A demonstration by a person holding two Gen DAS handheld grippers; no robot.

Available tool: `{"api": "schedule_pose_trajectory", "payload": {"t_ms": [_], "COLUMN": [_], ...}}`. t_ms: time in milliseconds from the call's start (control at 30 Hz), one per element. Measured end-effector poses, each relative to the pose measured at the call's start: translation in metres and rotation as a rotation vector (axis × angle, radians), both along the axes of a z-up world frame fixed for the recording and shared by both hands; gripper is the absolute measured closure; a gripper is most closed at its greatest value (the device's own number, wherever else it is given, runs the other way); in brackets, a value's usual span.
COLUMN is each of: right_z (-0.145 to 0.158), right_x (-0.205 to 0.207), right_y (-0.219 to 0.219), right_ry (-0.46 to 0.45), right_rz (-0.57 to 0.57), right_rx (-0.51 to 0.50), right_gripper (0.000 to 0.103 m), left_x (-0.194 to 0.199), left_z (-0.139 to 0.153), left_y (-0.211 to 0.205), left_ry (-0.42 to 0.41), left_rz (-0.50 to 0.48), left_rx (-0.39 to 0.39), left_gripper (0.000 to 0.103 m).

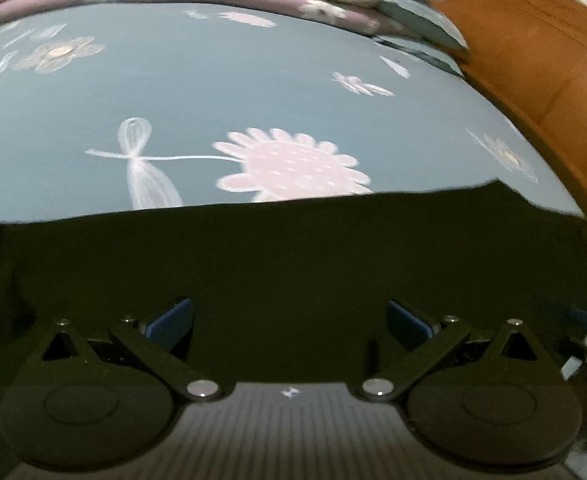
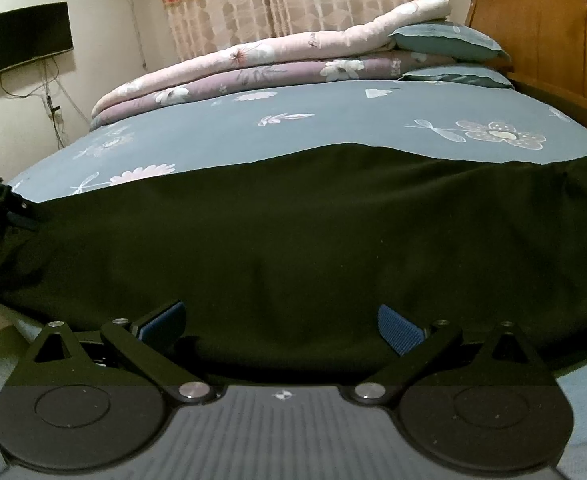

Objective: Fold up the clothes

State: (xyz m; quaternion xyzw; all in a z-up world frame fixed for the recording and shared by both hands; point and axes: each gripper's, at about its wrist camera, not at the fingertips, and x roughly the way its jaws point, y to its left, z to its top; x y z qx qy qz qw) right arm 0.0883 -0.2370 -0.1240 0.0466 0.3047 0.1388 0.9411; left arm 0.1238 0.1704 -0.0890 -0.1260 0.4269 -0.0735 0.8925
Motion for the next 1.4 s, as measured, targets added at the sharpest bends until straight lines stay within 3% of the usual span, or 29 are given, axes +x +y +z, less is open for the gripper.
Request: {"api": "schedule_pose_trajectory", "payload": {"t_ms": [267, 400, 533, 733, 933, 1033, 1167, 1267, 1400], "right_z": [-0.001, -0.002, -0.002, -0.003, -0.003, -0.003, -0.003, -0.003, -0.003], "right_x": [0.000, 0.000, 0.000, 0.000, 0.000, 0.000, -0.001, -0.001, -0.001], "right_y": [0.004, 0.007, 0.008, 0.009, 0.009, 0.011, 0.011, 0.010, 0.011], "right_ry": [-0.004, -0.006, -0.007, -0.007, -0.009, -0.010, -0.010, -0.010, -0.010], "right_rz": [-0.001, -0.002, -0.003, -0.004, -0.006, -0.007, -0.006, -0.006, -0.007], "right_rx": [-0.032, -0.050, -0.054, -0.069, -0.074, -0.078, -0.081, -0.078, -0.085], "right_gripper": [0.000, 0.000, 0.000, 0.000, 0.000, 0.000, 0.000, 0.000, 0.000], "left_x": [-0.027, -0.025, -0.012, -0.007, -0.032, -0.046, -0.063, -0.075, -0.088], "left_z": [-0.010, 0.006, 0.016, -0.005, 0.018, 0.024, 0.009, -0.006, -0.004], "left_y": [0.051, 0.071, 0.102, 0.133, 0.125, 0.118, 0.112, 0.110, 0.109], "left_ry": [-0.005, -0.050, -0.075, -0.013, -0.053, -0.081, -0.031, 0.023, 0.018], "left_rz": [0.133, 0.157, 0.194, 0.285, 0.248, 0.210, 0.208, 0.230, 0.244], "left_rx": [-0.103, -0.091, -0.155, -0.175, -0.137, -0.170, -0.187, -0.156, -0.158], "left_gripper": [0.001, 0.001, 0.001, 0.001, 0.001, 0.001, 0.001, 0.001, 0.001]}}
